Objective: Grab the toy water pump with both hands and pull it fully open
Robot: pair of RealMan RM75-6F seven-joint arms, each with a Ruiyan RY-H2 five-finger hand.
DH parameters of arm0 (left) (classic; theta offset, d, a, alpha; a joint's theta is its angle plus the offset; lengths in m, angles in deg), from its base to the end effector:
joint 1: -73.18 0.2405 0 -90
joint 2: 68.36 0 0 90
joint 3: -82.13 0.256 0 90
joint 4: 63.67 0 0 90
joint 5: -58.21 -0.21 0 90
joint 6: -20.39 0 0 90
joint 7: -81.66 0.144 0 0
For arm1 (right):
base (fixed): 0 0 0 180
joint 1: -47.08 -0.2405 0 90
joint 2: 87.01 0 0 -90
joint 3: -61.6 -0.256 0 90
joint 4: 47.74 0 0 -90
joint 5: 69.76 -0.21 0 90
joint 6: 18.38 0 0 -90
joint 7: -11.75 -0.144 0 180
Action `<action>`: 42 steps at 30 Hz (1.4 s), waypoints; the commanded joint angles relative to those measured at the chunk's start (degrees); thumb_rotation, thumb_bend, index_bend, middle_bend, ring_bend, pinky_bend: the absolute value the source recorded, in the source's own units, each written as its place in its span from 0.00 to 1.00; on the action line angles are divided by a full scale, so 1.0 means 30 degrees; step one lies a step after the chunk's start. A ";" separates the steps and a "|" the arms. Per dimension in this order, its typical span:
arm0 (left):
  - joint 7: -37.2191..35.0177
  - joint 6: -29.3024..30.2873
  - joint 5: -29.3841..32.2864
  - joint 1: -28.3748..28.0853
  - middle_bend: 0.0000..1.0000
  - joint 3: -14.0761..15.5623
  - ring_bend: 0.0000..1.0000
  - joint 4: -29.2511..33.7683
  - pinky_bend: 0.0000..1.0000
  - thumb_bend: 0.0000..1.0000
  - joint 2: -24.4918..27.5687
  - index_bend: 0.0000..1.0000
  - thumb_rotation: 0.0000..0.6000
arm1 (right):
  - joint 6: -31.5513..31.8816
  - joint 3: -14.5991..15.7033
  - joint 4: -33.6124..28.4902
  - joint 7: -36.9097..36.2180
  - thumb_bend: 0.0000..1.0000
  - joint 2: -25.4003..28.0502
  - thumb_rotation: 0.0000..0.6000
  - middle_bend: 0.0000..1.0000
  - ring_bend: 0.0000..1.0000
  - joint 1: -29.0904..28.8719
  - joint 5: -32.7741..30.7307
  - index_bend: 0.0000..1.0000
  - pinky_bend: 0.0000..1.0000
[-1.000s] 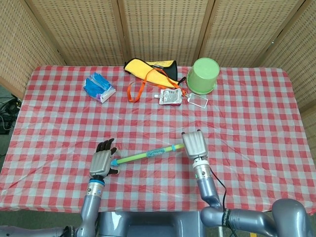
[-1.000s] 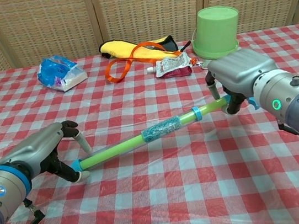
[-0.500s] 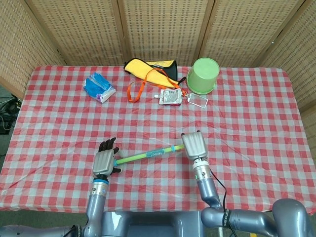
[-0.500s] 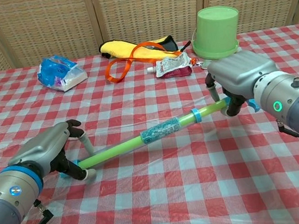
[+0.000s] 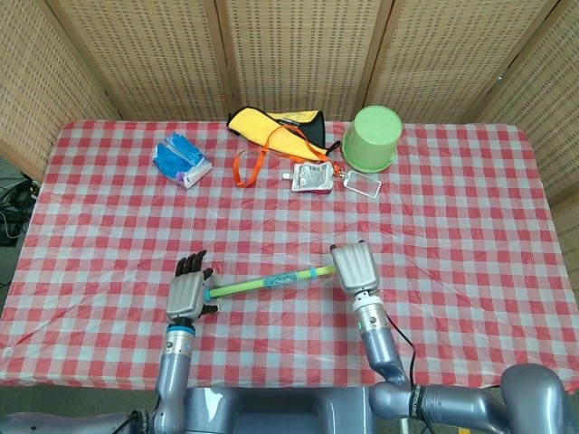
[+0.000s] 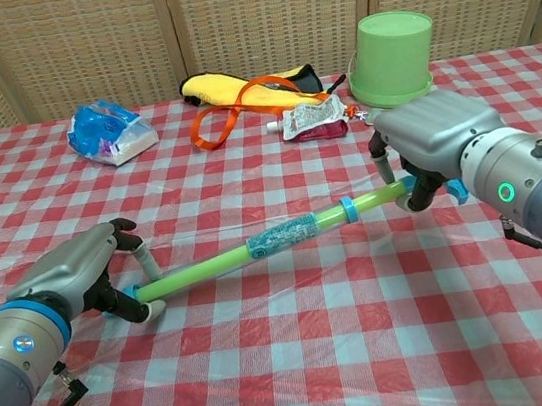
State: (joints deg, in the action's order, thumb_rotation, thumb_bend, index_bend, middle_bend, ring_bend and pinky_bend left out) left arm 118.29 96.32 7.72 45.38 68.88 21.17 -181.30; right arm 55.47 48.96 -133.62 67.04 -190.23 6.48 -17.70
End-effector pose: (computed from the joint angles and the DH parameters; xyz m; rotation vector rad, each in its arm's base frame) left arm -0.1537 0.2608 -0.0912 -1.4057 -1.2934 -0.8074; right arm -0.1242 -0.3168 -0.0494 1.6829 -0.7059 0.6795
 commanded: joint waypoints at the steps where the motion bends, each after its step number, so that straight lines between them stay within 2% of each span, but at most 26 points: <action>1: 0.0025 -0.0081 0.0127 0.0001 0.00 -0.0052 0.00 -0.0126 0.00 0.59 -0.0020 0.53 1.00 | 0.0018 0.0017 -0.0023 0.0023 0.59 0.0034 1.00 1.00 0.91 0.0007 -0.0001 0.68 0.59; 21: 0.0078 0.0279 -0.0267 -0.0156 0.00 -0.0772 0.00 0.0030 0.00 0.62 0.0821 0.59 1.00 | 0.0418 -0.0187 -0.0740 0.0253 0.59 0.0552 1.00 1.00 0.91 -0.0069 0.0137 0.69 0.59; 29: 0.0316 0.0373 -0.0406 -0.0252 0.00 -0.1054 0.00 0.0034 0.00 0.62 0.1711 0.59 1.00 | 0.0543 -0.0403 -0.0859 0.0356 0.59 0.0907 1.00 1.00 0.91 -0.0090 -0.0068 0.69 0.59; 42: 0.0048 0.0124 -0.0244 0.0054 0.00 -0.0911 0.00 -0.0264 0.00 0.62 0.3148 0.59 1.00 | 0.0764 -0.0516 -0.1056 0.0382 0.59 0.1363 1.00 1.00 0.91 -0.0077 -0.0191 0.69 0.59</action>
State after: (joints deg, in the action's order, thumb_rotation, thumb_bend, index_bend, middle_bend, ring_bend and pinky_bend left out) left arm 118.53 96.78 6.91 45.46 66.09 20.46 -171.97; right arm 57.73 47.44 -136.78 68.17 -186.17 6.24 -18.25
